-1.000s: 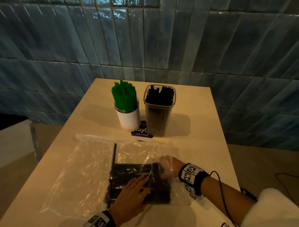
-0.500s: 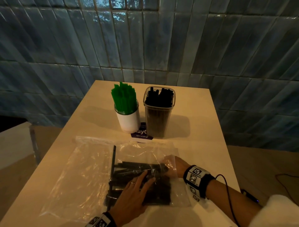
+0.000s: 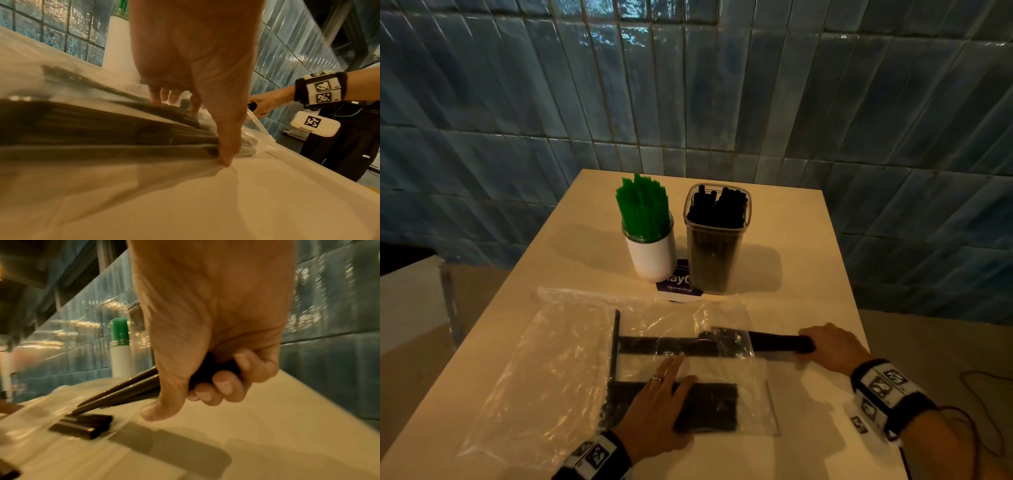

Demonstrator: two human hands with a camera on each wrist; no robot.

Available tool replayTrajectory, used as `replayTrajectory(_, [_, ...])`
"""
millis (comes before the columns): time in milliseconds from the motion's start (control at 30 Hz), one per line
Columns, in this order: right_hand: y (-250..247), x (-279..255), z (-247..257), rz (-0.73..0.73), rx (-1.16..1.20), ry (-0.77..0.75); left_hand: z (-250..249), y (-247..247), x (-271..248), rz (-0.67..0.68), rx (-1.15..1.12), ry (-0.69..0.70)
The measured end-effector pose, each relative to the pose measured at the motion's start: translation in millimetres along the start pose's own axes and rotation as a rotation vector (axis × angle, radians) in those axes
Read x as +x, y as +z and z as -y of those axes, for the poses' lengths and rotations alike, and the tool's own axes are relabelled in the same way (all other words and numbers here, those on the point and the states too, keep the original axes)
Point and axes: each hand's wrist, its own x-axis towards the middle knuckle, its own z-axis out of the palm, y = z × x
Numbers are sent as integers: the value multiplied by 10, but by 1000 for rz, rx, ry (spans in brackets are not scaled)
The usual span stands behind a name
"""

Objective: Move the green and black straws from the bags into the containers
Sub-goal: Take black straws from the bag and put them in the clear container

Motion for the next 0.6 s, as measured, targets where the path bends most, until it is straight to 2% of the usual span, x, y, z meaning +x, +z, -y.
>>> replayTrajectory(167, [-206,-247,-528,-70,186,164,-16,-85,55,117,-30,-32])
replayTrajectory(300, [-496,-520,-647,-164,221,170,-62,-180,97,120,-56,-19])
replayTrajectory(367, [-585,-599,-552,-205,141,195,-135,-277,145,12,-108,0])
replayTrajectory(433, [-627,-621,-333,-180,35,175,-251,-419,214,-217,-116,41])
replayTrajectory(500, [-622,-615,-27,-144,-112,74,-349,-540,315,-419,-53,87])
replayTrajectory(533, [-605,-618,141,-154,-168,5,-391,-600,372,-469,-1,97])
replayTrajectory(600, [-556,-590,435,-172,-202,-140,-480,-734,473,-458,90,68])
